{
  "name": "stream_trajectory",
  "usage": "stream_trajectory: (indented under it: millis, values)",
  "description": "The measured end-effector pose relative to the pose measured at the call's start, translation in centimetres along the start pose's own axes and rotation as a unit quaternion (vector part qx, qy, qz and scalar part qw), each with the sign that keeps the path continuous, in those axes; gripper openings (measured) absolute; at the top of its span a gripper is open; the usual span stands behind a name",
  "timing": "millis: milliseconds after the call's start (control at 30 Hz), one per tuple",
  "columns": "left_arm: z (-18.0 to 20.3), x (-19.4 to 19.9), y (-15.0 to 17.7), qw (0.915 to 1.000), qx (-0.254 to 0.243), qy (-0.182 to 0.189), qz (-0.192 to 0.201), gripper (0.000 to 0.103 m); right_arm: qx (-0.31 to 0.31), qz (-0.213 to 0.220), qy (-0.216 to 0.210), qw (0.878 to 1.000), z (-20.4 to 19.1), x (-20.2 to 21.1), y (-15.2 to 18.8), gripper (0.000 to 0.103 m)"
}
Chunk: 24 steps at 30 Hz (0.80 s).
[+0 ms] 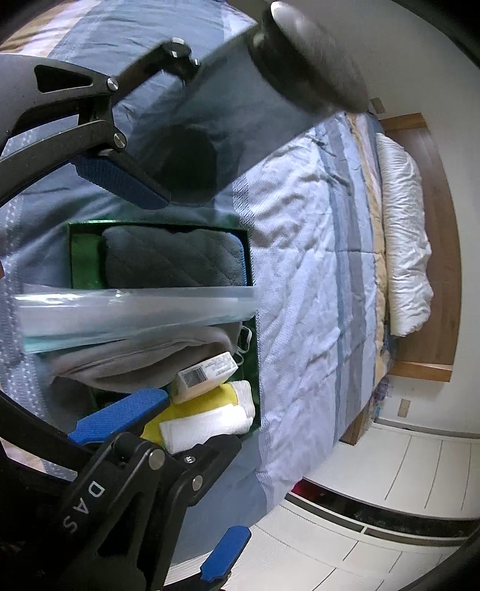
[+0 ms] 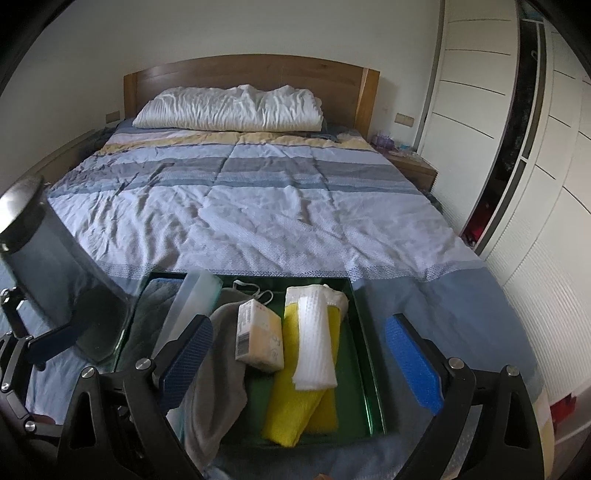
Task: Organize soft objects
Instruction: 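Withdraw both open grippers up and away from the green tray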
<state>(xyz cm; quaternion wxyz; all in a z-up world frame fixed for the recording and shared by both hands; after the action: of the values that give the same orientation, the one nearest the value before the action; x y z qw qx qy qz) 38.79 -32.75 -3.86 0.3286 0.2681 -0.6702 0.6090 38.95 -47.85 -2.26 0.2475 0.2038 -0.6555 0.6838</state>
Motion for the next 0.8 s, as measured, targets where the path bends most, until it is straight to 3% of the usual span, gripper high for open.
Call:
stream_trajectory:
  millis: [367,800]
  values:
    - [-3.6,6.5,2.5,0.9994,0.001,0.013,0.031,0.095,-0.014,0.03,0.0,0.999,-2.9,8.2,2.3,0.1]
    - [-10.7,12.5,7.5,0.9987,0.028,-0.007,0.043,0.095,0.002,0.049,-0.009,0.999,-9.6,17.1,6.3,0.101]
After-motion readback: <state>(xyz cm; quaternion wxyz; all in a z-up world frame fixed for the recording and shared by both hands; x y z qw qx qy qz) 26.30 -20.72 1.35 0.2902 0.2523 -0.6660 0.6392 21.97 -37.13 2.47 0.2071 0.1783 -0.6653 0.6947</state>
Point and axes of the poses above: each gripper's, at about its wrist camera, not at the fingertips, and x roughly against the way its jaws point, z to its right, y to its underside, the point moved 4 cm from there along -x, roughly the way its jaws point, and after that the axes turned 5 degrees about -y, right-handed, at the moved point
